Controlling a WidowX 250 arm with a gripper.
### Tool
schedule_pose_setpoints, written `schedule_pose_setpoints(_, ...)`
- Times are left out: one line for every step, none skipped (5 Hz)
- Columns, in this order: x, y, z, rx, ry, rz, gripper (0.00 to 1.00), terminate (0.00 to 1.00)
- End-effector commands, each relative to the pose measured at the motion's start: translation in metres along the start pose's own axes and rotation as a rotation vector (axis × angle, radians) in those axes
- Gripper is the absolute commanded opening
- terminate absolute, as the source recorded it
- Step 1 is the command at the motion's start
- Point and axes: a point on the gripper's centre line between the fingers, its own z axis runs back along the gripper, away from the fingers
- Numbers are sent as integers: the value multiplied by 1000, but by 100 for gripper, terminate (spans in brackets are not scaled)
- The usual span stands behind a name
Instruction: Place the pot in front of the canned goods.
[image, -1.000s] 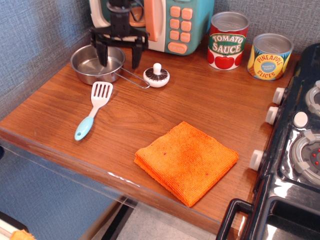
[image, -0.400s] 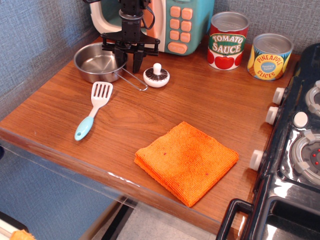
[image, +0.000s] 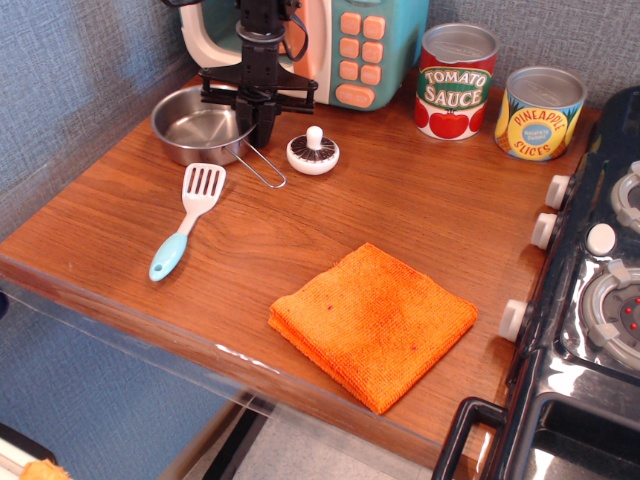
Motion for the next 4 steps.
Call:
schedule_pose_setpoints(5, 29, 94, 20, -187, 126, 0, 0)
schedule_pose_setpoints(-9, 5, 122, -2, -240, 35, 0, 0)
schedule_pose_setpoints(-40, -33, 128, -31, -238, -86, 0, 0)
schedule_pose_setpoints(-65, -74, 127, -49, -253, -238, 0, 0)
